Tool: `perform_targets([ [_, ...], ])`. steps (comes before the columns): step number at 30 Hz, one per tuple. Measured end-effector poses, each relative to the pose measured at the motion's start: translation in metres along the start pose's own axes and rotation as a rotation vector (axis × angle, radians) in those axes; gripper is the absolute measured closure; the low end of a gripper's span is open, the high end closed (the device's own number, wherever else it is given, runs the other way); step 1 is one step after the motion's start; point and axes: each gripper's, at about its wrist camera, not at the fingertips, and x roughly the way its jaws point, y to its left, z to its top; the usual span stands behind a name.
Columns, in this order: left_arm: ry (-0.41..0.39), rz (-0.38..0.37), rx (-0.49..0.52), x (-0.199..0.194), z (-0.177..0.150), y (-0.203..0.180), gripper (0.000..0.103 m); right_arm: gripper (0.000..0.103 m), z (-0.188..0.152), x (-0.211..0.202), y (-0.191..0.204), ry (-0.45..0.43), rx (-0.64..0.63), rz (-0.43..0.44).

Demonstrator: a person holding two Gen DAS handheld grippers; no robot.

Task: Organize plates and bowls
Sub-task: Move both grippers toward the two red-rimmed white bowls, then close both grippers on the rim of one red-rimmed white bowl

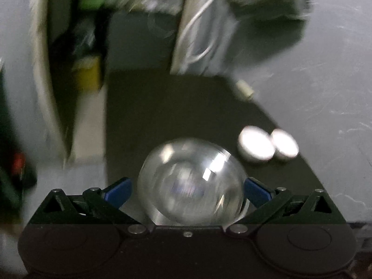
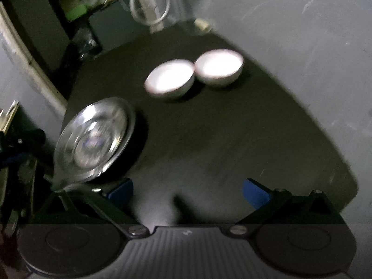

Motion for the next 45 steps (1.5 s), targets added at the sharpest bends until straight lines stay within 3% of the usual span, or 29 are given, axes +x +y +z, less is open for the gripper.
perform_targets([
  [3,-0.104,-0.04,0.093,0.016,0.021,-0.019,0.001,0.0,0.021,0.003,-0.016,-0.09,0.02,-0.027],
  [7,-0.111,-0.088,0.151,0.057,0.051,-0.038,0.001,0.0,0.053,0.022,-0.034,-0.119,0.064,0.007],
  [11,-0.07,-0.108,0.15,0.106,0.071,-0.05,0.001,0.0,0.077,0.049,-0.04,-0.121,0.059,0.008],
  [18,0.101,-0.13,0.179,0.184,0.083,-0.064,0.002,0.005,0.101,0.089,-0.043,-0.095,0.099,0.075],
  [27,0.24,-0.171,0.128,0.213,0.072,-0.062,0.035,0.02,0.109,0.126,-0.036,-0.03,0.13,0.176],
  [29,0.266,-0.194,0.129,0.214,0.07,-0.062,0.052,0.023,0.111,0.13,-0.036,-0.032,0.134,0.198],
  [30,0.279,-0.202,0.126,0.216,0.069,-0.062,0.056,0.025,0.11,0.129,-0.035,-0.032,0.131,0.209],
  [38,0.311,-0.273,0.082,0.219,0.065,-0.064,0.085,0.057,0.116,0.135,-0.033,-0.037,0.116,0.255],
  [45,0.301,-0.248,0.073,0.211,0.061,-0.066,0.091,0.076,0.113,0.134,-0.034,-0.032,0.131,0.271],
])
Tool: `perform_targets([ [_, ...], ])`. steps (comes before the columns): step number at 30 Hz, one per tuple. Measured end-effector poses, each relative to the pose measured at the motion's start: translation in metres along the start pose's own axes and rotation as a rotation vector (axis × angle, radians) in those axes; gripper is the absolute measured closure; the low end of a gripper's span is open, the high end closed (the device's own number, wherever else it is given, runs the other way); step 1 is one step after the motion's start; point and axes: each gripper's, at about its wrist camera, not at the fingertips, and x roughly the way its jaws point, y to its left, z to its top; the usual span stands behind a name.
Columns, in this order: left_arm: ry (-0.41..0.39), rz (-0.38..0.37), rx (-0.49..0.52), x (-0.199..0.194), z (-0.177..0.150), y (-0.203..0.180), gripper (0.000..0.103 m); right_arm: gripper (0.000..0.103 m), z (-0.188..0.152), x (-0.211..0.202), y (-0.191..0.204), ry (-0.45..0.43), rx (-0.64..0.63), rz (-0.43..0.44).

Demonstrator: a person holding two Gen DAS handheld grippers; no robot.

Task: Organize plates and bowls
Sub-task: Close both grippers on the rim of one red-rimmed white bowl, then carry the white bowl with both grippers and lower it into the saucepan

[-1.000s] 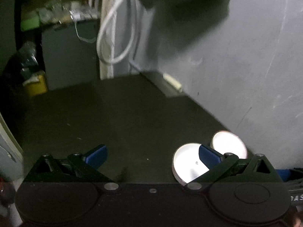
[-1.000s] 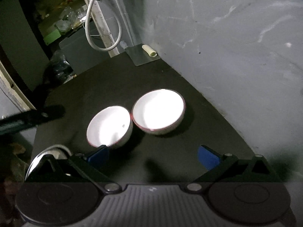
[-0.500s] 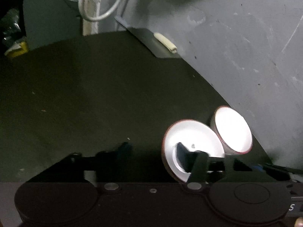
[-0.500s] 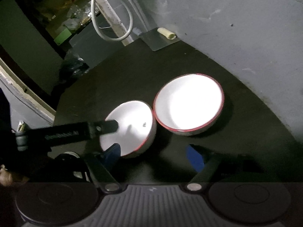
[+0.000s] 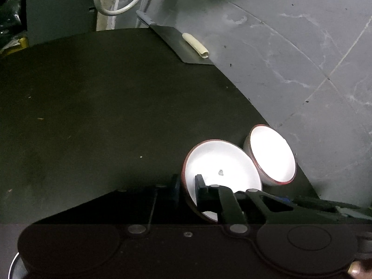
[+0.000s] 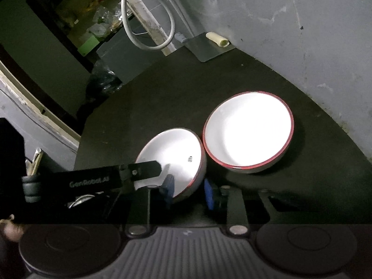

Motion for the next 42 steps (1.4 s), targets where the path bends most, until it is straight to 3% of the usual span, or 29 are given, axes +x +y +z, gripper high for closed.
perform_targets([
  [11,-0.095,-0.02,-0.004,-0.068,-0.028,-0.013,0.093,0.08,-0.026,-0.052,0.022,-0.05,-0.05,0.028],
  [27,-0.194,-0.019,-0.045,-0.178,-0.109,-0.01,0.093,0.081,-0.095,-0.136,0.098,-0.075,-0.202,0.067],
  [36,-0.196,0.002,-0.077,-0.214,-0.161,-0.004,0.092,0.081,-0.144,-0.16,0.119,-0.041,-0.233,0.089],
  [42,-0.137,0.05,-0.118,-0.218,-0.189,-0.002,0.092,0.081,-0.169,-0.154,0.124,0.057,-0.215,0.087],
])
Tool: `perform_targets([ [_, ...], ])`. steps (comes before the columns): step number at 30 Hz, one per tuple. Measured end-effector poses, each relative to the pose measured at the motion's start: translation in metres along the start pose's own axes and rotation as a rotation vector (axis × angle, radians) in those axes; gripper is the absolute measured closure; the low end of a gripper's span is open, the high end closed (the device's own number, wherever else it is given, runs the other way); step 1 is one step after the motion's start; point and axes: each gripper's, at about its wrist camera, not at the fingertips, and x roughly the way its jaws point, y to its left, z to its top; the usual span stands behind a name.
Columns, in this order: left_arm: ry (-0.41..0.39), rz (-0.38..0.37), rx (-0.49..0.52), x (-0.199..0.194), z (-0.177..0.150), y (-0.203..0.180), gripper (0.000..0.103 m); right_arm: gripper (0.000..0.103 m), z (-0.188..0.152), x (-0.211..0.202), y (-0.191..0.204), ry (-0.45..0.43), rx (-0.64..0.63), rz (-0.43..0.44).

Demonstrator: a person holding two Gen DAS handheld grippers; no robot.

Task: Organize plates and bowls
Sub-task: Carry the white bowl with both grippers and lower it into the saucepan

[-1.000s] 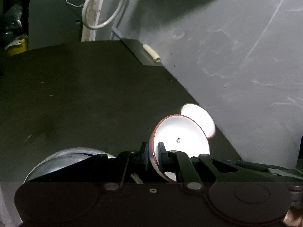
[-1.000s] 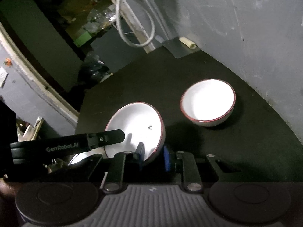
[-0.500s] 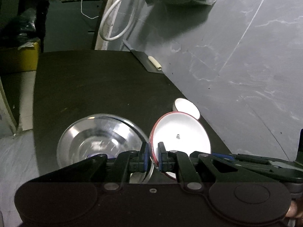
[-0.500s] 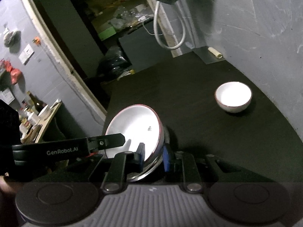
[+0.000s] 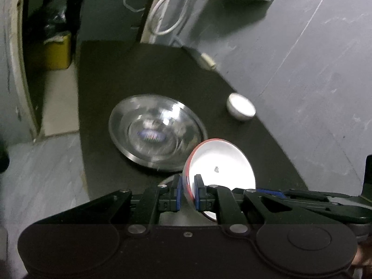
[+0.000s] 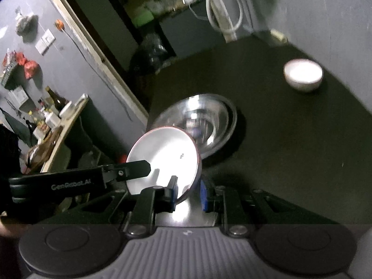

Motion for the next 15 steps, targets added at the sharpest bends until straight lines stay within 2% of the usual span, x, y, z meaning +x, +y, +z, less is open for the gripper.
perform_targets([
  [6,0.074,0.041,-0.003,0.002,-0.014,0.001,0.091,0.081,-0.009,0.008,0.004,0.072,-0.006,-0.028],
  [15,0.125,0.07,-0.008,0.005,-0.022,0.0,0.091,0.081,-0.012,0.014,0.01,0.129,-0.019,-0.045],
])
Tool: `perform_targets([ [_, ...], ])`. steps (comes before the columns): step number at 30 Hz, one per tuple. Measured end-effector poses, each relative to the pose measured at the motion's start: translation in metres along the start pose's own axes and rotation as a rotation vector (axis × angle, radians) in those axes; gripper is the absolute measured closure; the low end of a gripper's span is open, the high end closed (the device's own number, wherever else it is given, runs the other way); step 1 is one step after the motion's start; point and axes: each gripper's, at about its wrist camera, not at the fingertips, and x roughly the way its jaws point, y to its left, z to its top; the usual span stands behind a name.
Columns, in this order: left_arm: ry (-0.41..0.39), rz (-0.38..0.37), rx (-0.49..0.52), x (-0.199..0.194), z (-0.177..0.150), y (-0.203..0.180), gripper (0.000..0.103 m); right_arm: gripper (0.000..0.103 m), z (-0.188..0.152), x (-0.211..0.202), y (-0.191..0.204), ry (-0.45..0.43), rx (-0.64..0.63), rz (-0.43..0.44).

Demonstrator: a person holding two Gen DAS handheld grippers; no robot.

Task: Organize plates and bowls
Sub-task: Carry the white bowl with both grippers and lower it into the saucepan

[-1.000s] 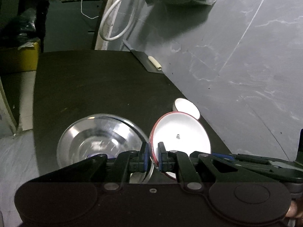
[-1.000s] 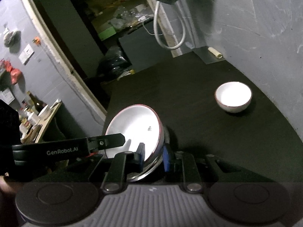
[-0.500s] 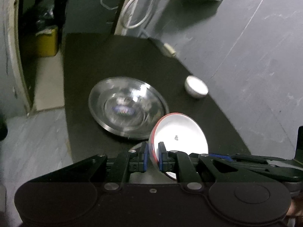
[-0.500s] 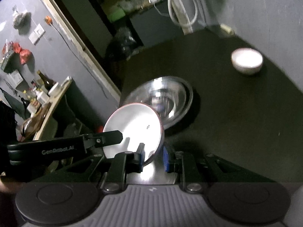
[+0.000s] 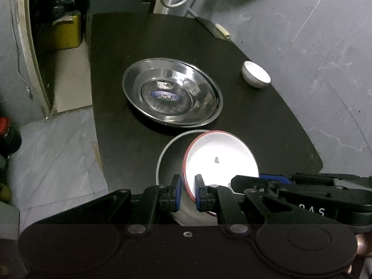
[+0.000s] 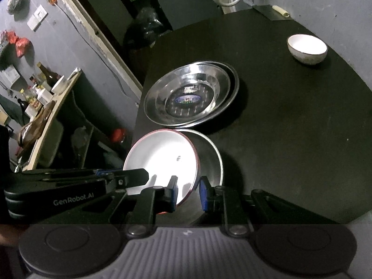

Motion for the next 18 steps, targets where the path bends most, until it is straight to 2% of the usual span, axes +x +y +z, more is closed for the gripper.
perform_targets([
  [18,0.061,0.035,0.011,0.012,0.003,-0.003,0.09,0.081,0.007,0.007,-0.001,0.051,-0.016,-0.006],
])
